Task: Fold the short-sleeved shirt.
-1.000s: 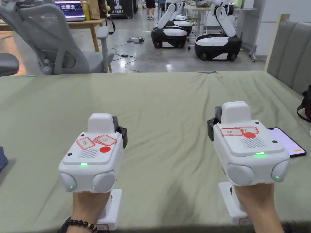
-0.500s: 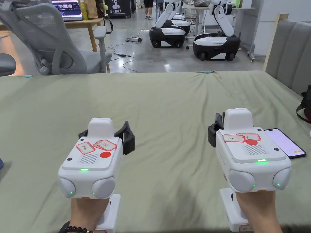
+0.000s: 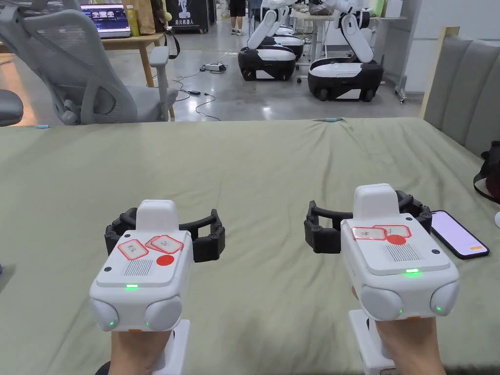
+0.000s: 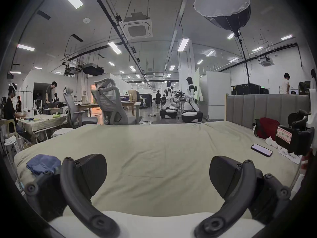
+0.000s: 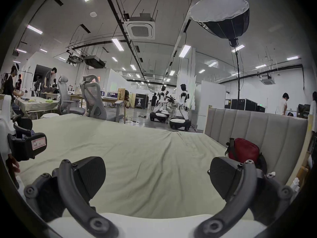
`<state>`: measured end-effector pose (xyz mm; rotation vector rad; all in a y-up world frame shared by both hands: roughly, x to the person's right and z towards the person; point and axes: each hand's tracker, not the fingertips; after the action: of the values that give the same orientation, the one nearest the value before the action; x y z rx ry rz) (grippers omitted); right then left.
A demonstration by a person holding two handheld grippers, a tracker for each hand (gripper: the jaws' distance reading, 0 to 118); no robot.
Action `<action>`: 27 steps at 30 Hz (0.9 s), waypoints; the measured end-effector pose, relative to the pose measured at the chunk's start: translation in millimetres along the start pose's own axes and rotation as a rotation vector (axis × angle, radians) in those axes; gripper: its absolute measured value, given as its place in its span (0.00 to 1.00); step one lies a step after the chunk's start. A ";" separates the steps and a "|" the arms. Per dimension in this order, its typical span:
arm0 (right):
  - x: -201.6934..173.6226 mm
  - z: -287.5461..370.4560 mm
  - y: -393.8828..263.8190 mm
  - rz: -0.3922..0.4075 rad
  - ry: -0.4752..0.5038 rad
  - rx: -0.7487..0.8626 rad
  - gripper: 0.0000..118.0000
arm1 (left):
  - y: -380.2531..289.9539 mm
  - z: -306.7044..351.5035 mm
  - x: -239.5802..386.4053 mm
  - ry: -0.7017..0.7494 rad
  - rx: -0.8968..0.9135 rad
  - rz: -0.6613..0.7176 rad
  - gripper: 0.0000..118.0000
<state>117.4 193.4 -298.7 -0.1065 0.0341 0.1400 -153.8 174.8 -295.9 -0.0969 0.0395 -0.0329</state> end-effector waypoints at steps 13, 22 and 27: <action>9.3 3.5 -0.5 -0.022 -0.027 0.010 1.00 | 3.3 1.8 -2.1 -0.002 0.012 0.000 1.00; 9.7 5.8 -1.4 -0.026 -0.022 0.012 1.00 | 3.1 3.5 -1.1 0.004 0.010 -0.008 1.00; 10.9 5.9 -3.9 -0.034 -0.024 0.008 1.00 | 3.7 4.1 0.1 -0.001 0.010 -0.014 1.00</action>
<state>128.9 191.7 -292.9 -0.0974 0.0093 0.1068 -153.4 178.8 -292.2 -0.0869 0.0380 -0.0469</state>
